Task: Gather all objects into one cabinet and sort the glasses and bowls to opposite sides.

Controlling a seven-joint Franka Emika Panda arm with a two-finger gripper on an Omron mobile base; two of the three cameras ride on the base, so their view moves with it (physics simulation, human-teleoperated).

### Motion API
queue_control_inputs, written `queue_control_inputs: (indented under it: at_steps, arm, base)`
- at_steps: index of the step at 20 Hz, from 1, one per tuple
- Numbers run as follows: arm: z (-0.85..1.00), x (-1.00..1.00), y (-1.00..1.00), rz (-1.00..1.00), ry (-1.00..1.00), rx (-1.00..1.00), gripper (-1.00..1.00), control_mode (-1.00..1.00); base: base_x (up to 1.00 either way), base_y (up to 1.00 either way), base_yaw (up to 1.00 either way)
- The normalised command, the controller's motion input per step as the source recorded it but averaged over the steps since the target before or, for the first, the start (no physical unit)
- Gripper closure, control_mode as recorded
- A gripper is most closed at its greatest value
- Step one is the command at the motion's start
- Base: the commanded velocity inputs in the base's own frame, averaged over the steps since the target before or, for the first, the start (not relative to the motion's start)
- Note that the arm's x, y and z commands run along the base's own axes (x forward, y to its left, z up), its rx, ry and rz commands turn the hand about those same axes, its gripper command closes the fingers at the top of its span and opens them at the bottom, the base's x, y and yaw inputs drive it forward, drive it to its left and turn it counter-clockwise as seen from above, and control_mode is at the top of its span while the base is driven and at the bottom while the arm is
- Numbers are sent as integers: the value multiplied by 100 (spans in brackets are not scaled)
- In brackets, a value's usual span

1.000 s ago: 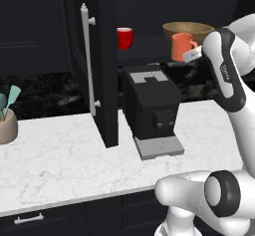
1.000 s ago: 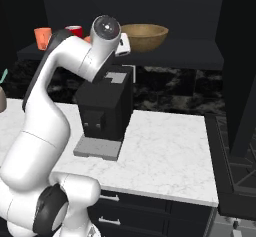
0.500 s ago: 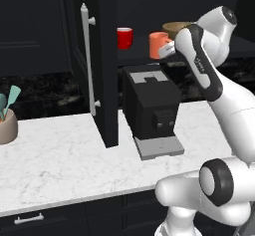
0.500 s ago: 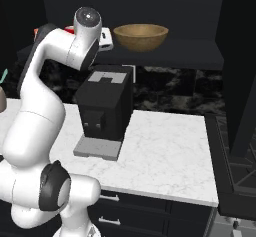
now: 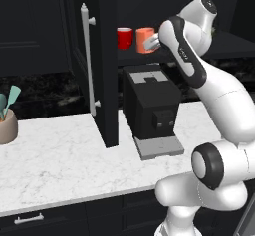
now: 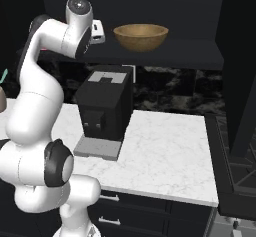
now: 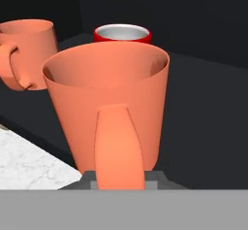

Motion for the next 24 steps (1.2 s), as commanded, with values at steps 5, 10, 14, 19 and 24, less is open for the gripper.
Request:
queue_control_inputs:
  at_steps: [5, 10, 14, 19, 24]
  arm:
    - [-13, 0, 39, 0, 0, 0, 100, -100]
    - [-7, 1, 33, 0, 0, 1, 100, -100]
    - [0, 29, 21, 0, 0, 3, 100, -100]
    - [0, 28, 17, 0, 0, 1, 100, -100]
    - [0, 20, 17, 0, 0, 0, 100, -100]
  base:
    - [0, 0, 0]
    - [0, 0, 0]
    - [0, 0, 0]
    - [0, 0, 0]
    - [0, 0, 0]
